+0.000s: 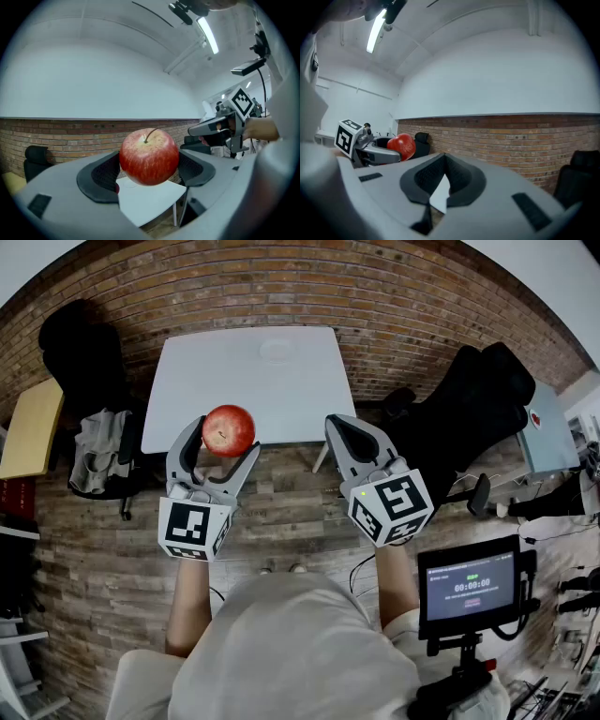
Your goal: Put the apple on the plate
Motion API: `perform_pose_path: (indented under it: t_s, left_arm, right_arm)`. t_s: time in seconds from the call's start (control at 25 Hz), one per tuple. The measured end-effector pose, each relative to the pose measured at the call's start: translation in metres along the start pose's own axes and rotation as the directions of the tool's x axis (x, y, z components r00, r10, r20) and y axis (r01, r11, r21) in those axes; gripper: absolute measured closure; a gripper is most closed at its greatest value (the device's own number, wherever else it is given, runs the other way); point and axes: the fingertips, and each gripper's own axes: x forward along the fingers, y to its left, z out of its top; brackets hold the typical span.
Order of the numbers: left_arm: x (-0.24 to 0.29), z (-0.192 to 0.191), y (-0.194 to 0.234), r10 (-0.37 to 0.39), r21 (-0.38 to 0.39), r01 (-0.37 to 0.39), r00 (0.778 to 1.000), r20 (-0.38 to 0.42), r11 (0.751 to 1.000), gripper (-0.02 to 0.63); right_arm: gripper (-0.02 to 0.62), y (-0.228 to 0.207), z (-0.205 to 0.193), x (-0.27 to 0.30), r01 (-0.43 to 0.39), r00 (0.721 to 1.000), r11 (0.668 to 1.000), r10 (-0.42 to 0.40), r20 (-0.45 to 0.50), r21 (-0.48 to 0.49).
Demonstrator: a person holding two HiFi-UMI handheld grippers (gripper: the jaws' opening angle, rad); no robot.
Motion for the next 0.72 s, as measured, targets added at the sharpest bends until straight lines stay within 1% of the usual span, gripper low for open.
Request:
perform_pose_path:
  t_s: [0.12, 0.28, 0.52, 0.72]
  left_arm:
    - [0.001, -0.003, -0.004, -0.004, 0.002, 0.004, 1.0, -0.001, 1.0, 0.216]
    - [0.001, -0.008, -0.012, -0.004, 0.003, 0.004, 1.0, -0.009, 1.0, 0.216]
    - [0.007, -0.012, -0.025, 0.004, 0.005, -0.004, 1.0, -0.016, 1.0, 0.216]
    - [0.008, -0.019, -0.035, 0.03, 0.001, -0.03, 0.999, -0.02, 1.0, 0.216]
  right_arm:
    - [0.592, 0.0, -0.002, -0.001, -0.009, 1.0, 1.0, 0.009, 0.01, 0.012]
    - [0.592, 0.004, -0.004, -0.007, -0.076, 0.996, 0.995, 0.073, 0.049, 0.061]
    - [0.592, -0.004, -0.01, -0.012, -0.122, 0.99, 0.985, 0.113, 0.08, 0.118]
    - [0.592, -0.009, -0.017, -0.021, -0.159, 0.985, 0.979, 0.148, 0.091, 0.124]
